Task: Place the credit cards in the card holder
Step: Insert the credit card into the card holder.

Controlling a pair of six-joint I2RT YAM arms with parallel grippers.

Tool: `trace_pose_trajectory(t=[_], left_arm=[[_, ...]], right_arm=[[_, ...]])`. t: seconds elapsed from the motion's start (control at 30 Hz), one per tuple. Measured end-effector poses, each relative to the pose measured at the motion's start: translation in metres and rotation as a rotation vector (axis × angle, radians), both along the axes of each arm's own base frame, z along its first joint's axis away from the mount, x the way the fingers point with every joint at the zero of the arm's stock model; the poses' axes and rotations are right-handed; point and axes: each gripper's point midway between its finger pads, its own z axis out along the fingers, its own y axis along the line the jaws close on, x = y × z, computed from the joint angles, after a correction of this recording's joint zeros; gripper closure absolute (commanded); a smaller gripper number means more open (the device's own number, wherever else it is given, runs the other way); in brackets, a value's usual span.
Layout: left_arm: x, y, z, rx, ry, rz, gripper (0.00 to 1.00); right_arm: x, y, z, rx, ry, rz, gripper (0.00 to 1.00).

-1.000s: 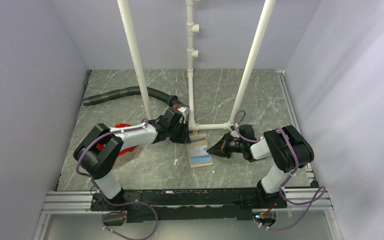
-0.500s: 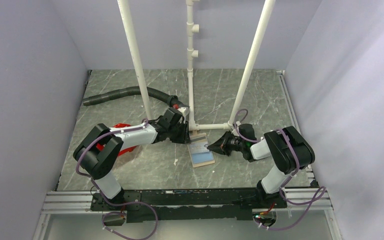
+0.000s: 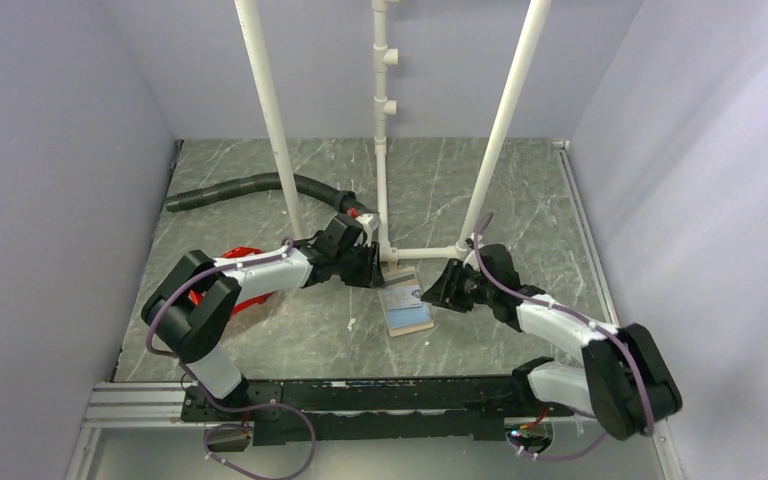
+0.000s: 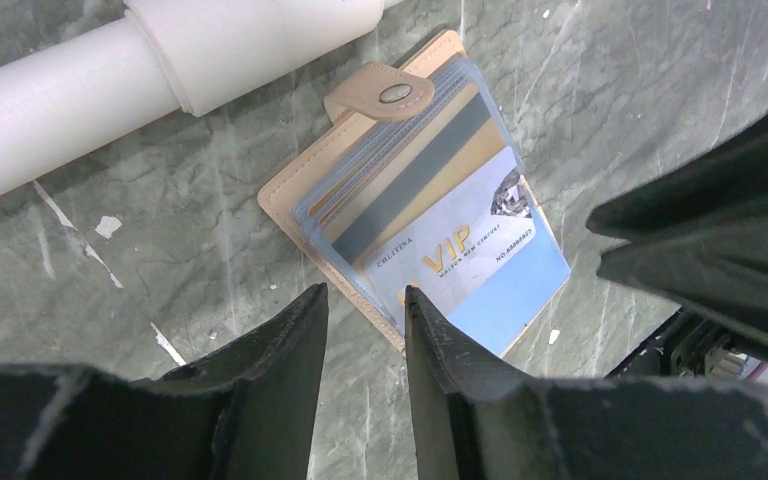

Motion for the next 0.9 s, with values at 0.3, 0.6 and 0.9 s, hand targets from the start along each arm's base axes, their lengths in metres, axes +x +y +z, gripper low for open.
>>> trace_pose_trajectory(t=[0.3, 0.6, 0.9], left_arm=[[-0.018, -0.002, 0.007, -0.065, 0.055, -0.018, 0.77], [-0.063, -0.025, 0.004, -0.186, 0.167, -0.120, 0.93], [-0.090, -0.024, -0.032, -0.134, 0.279, -0.146, 0.99]], right_arm=[[-0.016, 0.032, 0.021, -0.222, -0.155, 0.191, 0.81], [-0.038, 0.037, -0.022, -0.408, -0.098, 0.256, 0.86], [-0.025, 0.038, -0.023, -0.454, -0.157, 0.213, 0.87]])
